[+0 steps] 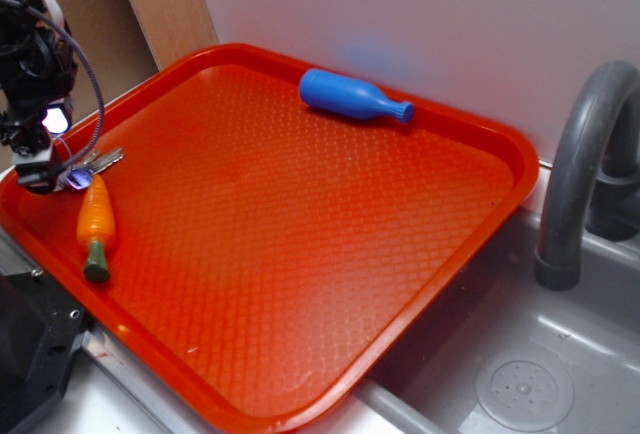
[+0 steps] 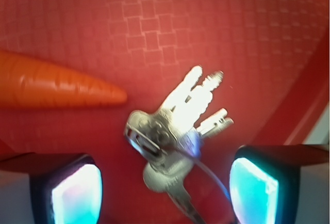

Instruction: Grab the silver keys.

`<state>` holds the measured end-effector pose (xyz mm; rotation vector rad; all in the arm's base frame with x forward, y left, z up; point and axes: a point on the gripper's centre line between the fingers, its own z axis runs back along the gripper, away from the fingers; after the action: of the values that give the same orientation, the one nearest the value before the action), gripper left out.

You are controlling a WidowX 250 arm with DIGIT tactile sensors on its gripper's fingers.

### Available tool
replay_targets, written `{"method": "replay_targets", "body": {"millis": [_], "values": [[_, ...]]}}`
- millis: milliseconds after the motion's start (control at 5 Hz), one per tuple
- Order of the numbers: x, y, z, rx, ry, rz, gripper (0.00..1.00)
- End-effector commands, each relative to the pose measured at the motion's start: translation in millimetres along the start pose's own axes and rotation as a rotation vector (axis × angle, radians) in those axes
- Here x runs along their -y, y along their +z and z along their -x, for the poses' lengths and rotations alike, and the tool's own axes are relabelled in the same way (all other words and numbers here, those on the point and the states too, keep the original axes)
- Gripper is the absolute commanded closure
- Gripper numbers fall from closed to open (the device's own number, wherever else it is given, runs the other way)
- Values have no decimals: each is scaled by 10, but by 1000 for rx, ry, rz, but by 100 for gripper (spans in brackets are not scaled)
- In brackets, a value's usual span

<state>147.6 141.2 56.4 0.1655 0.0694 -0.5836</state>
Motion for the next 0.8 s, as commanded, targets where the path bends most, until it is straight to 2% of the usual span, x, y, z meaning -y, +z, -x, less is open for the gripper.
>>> {"method": "replay_targets", "body": {"millis": [0, 200, 400, 600], "values": [[-189, -75, 26, -92, 30, -46, 0], [-194, -79, 73, -57, 16, -74, 0], [-190, -203, 66, -93, 39, -135, 0], [-174, -272, 83, -92, 41, -158, 0]]}}
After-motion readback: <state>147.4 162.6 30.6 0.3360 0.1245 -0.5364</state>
